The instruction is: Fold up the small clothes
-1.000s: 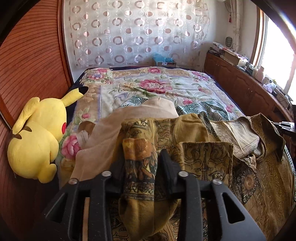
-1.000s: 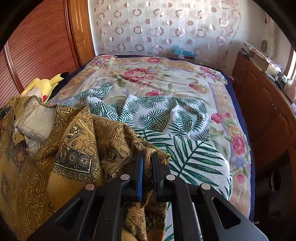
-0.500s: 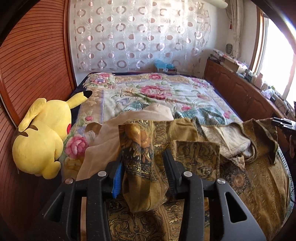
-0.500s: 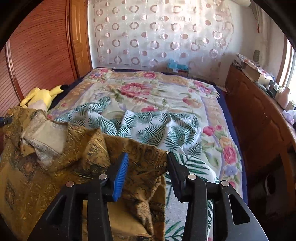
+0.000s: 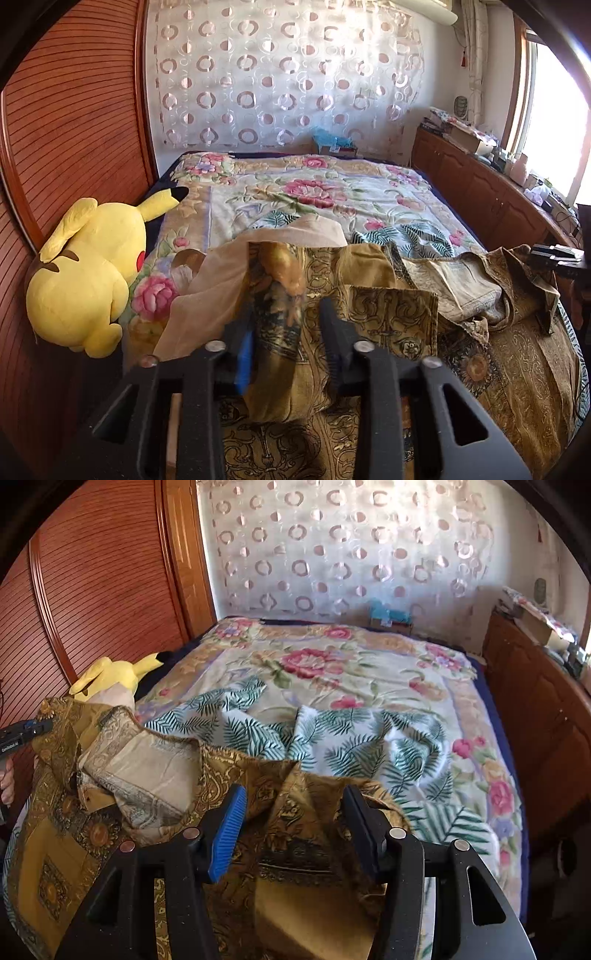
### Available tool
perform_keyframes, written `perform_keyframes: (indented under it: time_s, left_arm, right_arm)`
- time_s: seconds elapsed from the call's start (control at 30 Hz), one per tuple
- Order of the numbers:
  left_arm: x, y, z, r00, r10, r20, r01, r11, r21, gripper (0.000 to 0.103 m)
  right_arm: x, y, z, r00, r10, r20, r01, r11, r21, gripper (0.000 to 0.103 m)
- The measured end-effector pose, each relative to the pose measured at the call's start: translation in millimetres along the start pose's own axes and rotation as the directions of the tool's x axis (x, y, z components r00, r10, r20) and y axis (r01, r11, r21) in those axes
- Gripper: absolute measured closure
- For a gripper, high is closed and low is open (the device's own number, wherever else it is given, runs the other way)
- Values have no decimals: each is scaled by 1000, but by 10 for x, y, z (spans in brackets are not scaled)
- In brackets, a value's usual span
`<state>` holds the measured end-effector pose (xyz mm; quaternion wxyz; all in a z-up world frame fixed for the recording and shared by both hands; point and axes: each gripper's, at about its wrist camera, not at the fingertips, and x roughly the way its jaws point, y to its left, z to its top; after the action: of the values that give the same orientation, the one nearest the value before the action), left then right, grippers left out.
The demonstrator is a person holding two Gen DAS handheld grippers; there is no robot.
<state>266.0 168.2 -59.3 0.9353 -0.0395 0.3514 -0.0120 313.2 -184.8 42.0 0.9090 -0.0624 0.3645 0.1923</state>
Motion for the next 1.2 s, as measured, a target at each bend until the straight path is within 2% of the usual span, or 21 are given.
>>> perform_keyframes:
  time_s: [0.07,0.17,0.23,0.27,0.3,0.47,0.63,0.77,0.93,1.2]
  left_arm:
    - [-14,7,-11,1000,-9,-6,9,1000,-18,98]
    - [-76,-22,-41,1000,-19,4,19,1000,-10,99]
    - [-102,-56,-58,1000,-21,5,21,1000,-2,99]
    - [-125,-70,-71,1000,-25,8,25,1000,1,99]
    - [-152,-82,-84,999,-29,13,29,1000,2,99]
    - [-300,-88,-177,998,-53,39,53,999,-1,99]
    - [-444,-41,-342,997,-63,48,63,998,-10,99]
    - [-557,9,-521,997,-65,41,66,998,-20,99]
    - [-652,53,-747,997,-76,29,77,997,-32,99]
    - [-788,-29,-969,998,-62,24,61,998,23,99]
  right_arm:
    - [103,-35,-37,999,-16,-39,16,1000,4,47]
    - [161,-103,-44,998,-8,-61,9,1000,21,47]
    - [166,-138,-67,997,14,-75,-11,999,35,70]
    - [161,-132,-74,996,22,-83,-19,999,33,94]
    - [136,-125,-78,996,25,-83,-23,999,27,97]
    - [-177,-59,-157,996,84,-1,-84,996,2,98]
    - [-552,-34,-428,992,100,78,-101,995,1,99]
    - [-762,-39,-700,987,113,110,-116,993,25,99]
    - [-951,-82,-1067,988,110,109,-117,991,62,99]
    - [-1028,-102,-1557,993,111,44,-115,988,101,99]
